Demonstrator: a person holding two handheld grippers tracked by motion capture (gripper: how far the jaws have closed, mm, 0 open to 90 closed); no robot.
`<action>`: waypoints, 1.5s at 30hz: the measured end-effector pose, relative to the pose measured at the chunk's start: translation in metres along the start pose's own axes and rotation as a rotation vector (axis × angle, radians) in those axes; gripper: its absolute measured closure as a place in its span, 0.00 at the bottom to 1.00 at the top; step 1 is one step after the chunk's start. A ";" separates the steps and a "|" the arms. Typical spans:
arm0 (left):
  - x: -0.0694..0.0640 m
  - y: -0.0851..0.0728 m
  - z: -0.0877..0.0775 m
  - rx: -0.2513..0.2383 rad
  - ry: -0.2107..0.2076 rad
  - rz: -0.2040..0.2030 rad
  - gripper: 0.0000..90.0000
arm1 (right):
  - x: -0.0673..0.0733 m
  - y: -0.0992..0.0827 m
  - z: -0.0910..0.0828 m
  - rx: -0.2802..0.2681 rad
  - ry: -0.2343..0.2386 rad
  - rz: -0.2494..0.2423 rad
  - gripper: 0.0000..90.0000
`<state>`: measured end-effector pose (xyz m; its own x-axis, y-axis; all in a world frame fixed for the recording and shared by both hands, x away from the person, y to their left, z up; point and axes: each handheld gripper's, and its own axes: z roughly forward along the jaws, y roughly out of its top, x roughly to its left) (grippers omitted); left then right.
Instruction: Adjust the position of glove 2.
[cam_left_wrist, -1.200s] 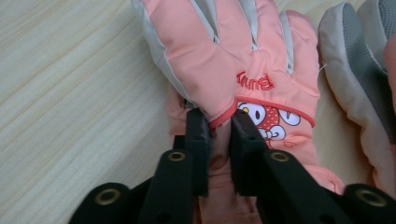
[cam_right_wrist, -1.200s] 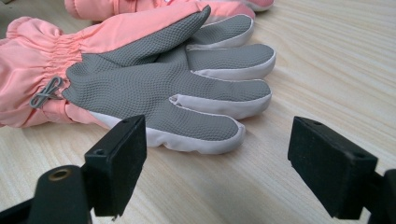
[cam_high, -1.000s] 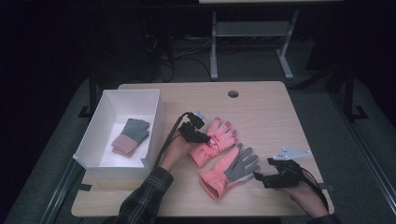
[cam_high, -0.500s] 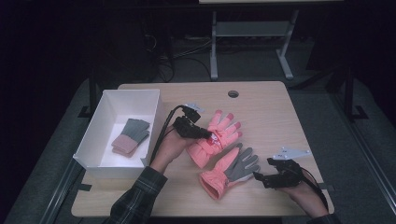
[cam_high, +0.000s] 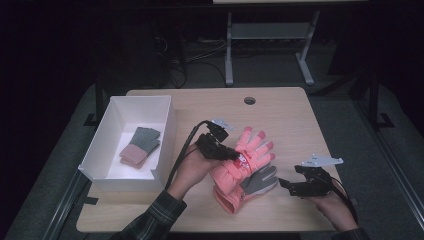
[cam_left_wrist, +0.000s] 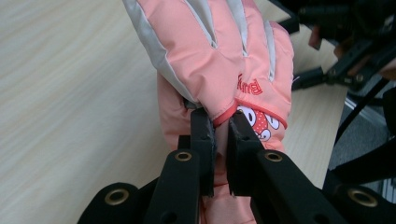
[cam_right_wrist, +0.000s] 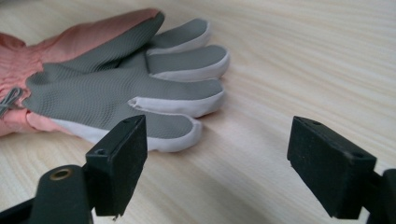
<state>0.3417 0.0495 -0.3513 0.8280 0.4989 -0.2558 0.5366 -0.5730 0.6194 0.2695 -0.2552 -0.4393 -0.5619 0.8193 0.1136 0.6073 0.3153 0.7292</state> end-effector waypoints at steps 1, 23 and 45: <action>-0.003 0.000 0.003 0.000 -0.003 -0.001 0.92 | -0.002 0.000 -0.001 -0.008 -0.002 -0.003 0.22; -0.005 -0.015 0.033 0.030 -0.039 0.031 0.53 | 0.001 0.005 -0.010 -0.056 0.019 0.002 0.20; 0.018 -0.030 0.014 -0.017 -0.030 0.115 0.27 | 0.053 0.025 0.012 -0.055 0.198 -0.046 1.00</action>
<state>0.3433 0.0666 -0.3846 0.8886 0.4107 -0.2043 0.4352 -0.6140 0.6585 0.2616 -0.1976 -0.4235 -0.6913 0.6926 0.2061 0.5501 0.3194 0.7716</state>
